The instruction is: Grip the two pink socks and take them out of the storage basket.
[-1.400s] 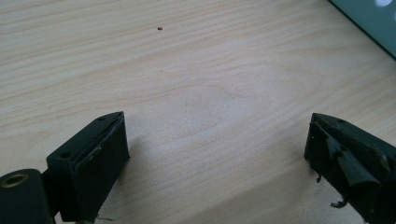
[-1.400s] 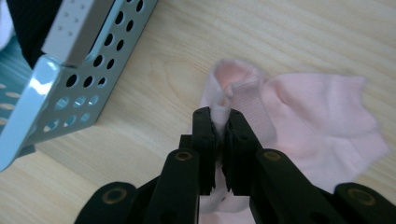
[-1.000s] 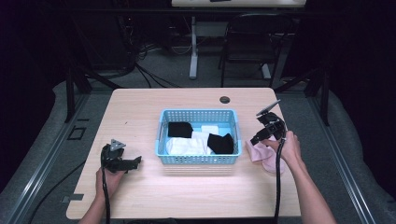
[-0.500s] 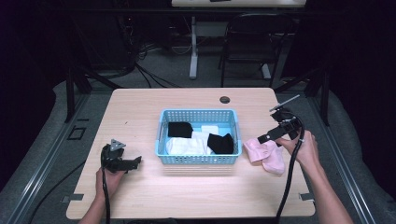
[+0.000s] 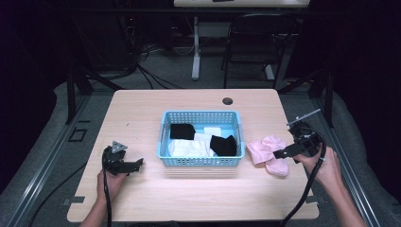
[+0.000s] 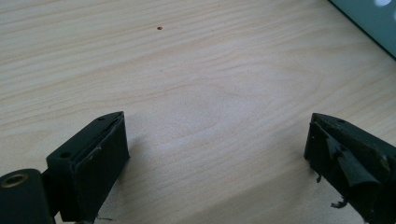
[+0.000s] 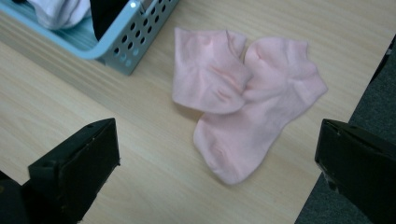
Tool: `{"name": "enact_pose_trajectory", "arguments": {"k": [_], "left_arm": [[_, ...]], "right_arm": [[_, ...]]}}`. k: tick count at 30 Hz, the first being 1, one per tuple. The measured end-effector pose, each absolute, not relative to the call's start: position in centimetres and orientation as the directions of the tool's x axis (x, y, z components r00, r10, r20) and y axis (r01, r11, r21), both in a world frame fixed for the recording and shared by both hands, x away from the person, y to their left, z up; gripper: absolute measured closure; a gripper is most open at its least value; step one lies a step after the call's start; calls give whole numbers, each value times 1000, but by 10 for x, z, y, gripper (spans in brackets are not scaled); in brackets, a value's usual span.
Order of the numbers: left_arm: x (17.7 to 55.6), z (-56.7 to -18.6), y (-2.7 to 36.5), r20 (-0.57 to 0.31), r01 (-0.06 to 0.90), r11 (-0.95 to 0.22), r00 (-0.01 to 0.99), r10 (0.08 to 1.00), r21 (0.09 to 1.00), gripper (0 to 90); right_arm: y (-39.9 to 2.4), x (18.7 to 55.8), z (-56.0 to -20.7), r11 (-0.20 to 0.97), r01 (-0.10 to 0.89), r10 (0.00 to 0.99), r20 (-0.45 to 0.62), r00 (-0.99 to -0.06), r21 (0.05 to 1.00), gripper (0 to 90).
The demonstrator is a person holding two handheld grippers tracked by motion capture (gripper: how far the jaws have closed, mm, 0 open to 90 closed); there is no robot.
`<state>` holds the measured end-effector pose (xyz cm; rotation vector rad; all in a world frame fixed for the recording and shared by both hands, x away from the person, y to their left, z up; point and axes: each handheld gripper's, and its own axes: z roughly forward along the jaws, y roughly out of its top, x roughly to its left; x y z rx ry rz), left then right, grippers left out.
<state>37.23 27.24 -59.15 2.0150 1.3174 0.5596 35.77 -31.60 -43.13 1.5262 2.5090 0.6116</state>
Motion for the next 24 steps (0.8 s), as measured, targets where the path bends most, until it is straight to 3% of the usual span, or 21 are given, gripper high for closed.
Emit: {"name": "enact_pose_trajectory", "arguments": {"k": [8,13,24], "left_arm": [[372,-592,272,-3,633,-274,400,916,724,61],[372,-592,272,-3,633,-275,401,916,724,60],[373,-592,272,-3,633,-275,401,916,724,60]], "right_arm": [[-334,332,-462,388,827,880,103,-463,407,0],[-341,323,-484,391,854,889,101,-447,344,0],[-349,321,-511,363,885,901,131,-413,292,2]]}}
